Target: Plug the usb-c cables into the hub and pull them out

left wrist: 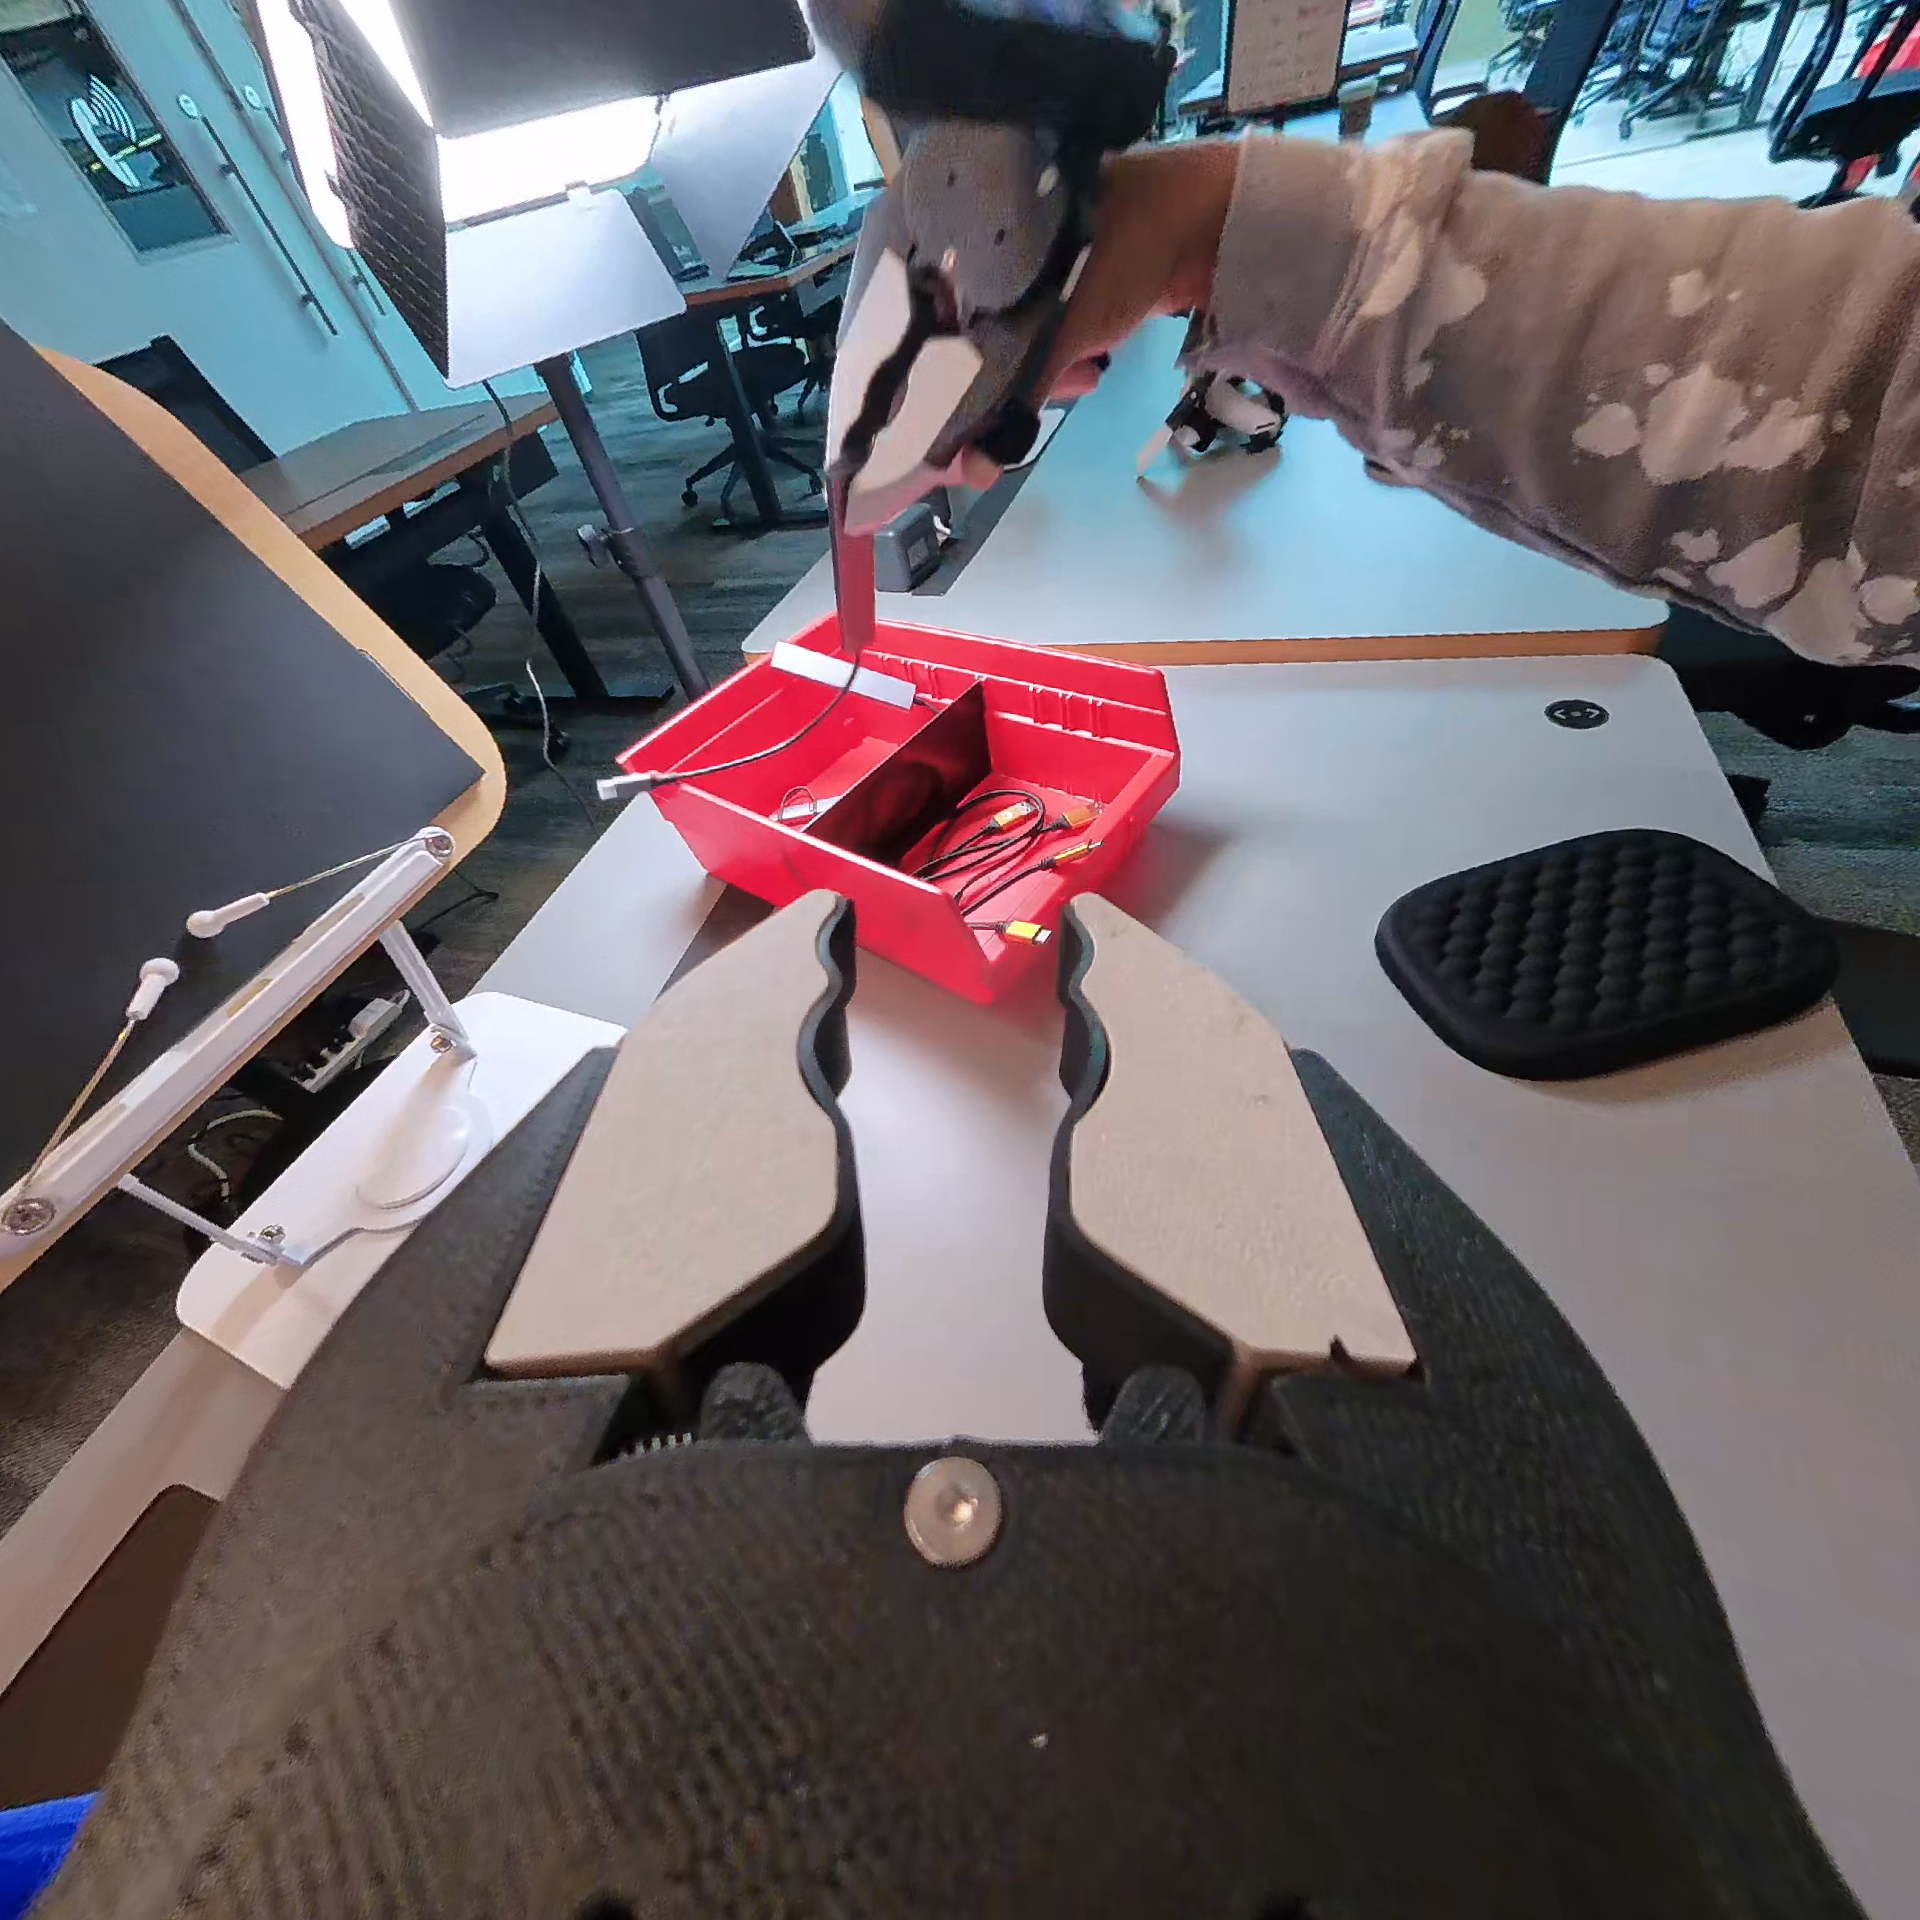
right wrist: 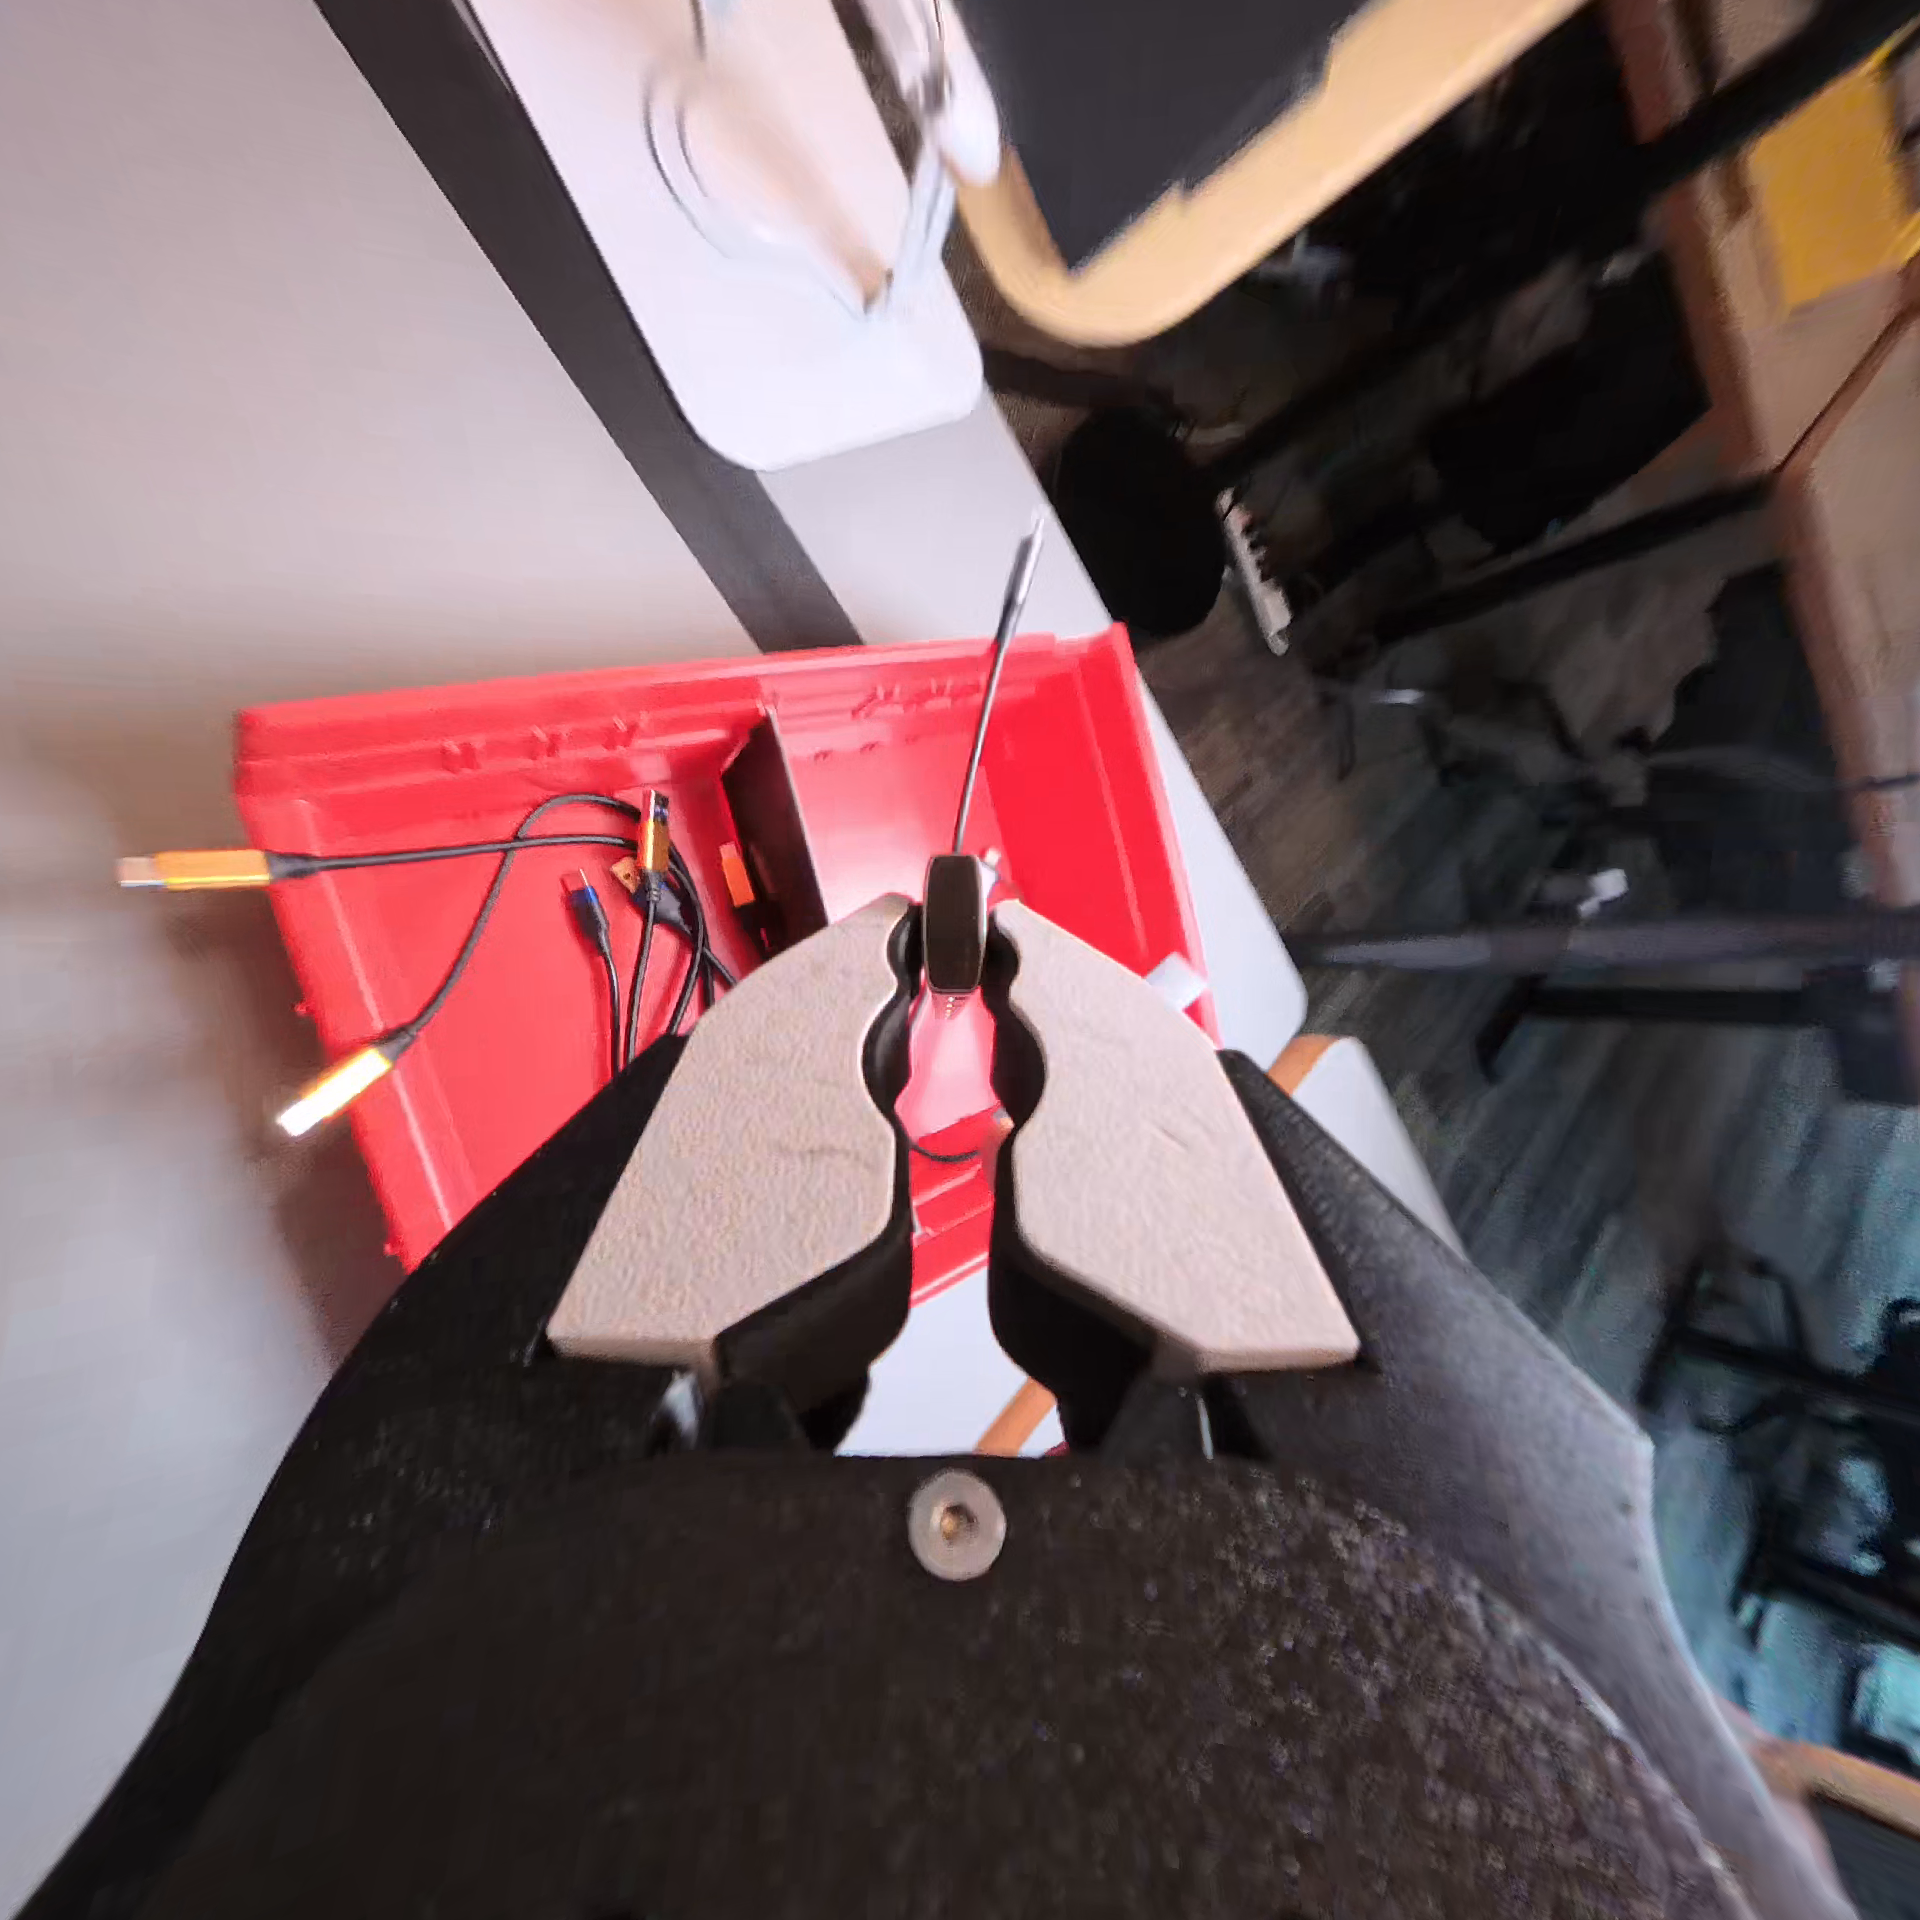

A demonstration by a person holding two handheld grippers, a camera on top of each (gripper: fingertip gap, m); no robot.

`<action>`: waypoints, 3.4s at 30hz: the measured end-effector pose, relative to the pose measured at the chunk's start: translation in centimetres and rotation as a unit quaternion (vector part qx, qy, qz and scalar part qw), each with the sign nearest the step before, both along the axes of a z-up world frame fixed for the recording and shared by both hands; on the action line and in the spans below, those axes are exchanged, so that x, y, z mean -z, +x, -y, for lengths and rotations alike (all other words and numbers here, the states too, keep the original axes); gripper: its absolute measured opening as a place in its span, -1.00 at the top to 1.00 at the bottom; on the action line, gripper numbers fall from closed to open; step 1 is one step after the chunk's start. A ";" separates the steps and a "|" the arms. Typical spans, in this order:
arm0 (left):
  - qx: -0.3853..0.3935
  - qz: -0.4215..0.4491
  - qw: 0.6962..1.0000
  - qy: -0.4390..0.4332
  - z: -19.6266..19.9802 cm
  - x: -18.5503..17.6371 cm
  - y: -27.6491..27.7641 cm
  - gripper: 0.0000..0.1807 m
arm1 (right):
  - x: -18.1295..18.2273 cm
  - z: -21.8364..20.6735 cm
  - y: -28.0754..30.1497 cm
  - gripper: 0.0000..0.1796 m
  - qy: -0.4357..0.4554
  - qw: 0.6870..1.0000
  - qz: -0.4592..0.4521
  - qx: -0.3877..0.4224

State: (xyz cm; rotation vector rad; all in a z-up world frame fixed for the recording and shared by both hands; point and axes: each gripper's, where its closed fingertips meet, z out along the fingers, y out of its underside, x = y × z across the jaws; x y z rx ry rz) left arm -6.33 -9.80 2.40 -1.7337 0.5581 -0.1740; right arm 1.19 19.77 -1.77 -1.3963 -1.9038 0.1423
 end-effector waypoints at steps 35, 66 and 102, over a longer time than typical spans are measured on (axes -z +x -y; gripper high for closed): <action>-0.073 -0.026 0.990 -0.117 0.7 3.8 -3.6 0.56 | 13.8 11.3 6.4 0.63 0.014 0.992 0.092 -0.080; -0.201 -0.228 0.853 -0.425 11.3 25.5 -14.8 0.69 | 18.8 12.1 5.8 0.69 0.041 0.980 0.156 -0.114; -0.139 0.245 0.948 -0.148 -5.3 19.2 11.6 0.40 | 15.1 13.3 15.8 0.54 -0.214 0.893 -0.316 0.240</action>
